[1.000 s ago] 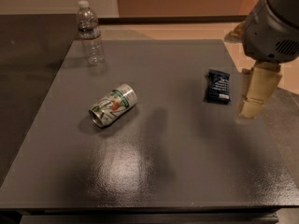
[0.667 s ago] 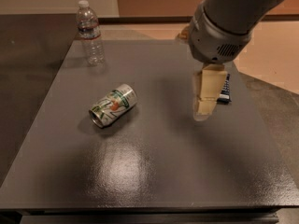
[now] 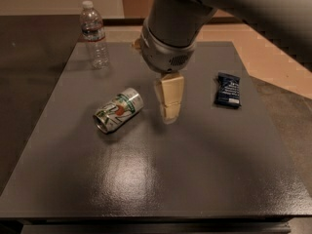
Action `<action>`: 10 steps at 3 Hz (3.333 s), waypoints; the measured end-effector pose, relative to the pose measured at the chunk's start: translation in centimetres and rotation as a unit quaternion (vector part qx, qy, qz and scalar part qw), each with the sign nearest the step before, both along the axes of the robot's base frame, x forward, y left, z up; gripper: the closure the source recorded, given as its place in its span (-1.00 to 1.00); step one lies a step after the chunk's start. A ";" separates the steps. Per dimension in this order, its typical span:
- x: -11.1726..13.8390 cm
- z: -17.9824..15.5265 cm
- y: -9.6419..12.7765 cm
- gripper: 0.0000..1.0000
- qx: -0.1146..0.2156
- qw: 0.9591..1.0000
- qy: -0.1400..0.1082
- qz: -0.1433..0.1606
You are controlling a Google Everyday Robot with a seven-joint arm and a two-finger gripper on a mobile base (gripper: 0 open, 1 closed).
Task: Place 7up can upright
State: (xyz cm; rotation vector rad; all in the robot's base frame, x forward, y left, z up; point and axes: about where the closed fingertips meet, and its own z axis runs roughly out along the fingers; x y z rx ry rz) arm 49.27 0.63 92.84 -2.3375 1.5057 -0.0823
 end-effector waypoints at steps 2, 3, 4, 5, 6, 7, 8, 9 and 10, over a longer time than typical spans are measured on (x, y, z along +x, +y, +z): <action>0.0 -3.2 6.2 -1.00 -0.047 0.992 0.017 0.119; -0.2 -5.0 7.3 -1.00 -0.076 0.985 0.036 0.149; -0.7 -6.6 7.5 -1.00 -0.100 0.978 0.056 0.172; -1.1 -7.6 7.5 -1.00 -0.110 0.975 0.068 0.181; -1.2 -8.3 7.7 -0.65 -0.108 0.975 0.072 0.178; -1.6 -8.5 8.1 -0.17 -0.103 0.976 0.077 0.177; -1.9 -8.5 8.4 0.30 -0.100 0.976 0.080 0.179; -1.7 -7.3 8.6 0.74 -0.089 0.979 0.081 0.166; -1.2 -4.8 8.8 1.00 -0.053 0.984 0.091 0.141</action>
Offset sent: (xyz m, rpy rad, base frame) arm -0.0027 0.0914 -0.0542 -0.1625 0.0821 0.3710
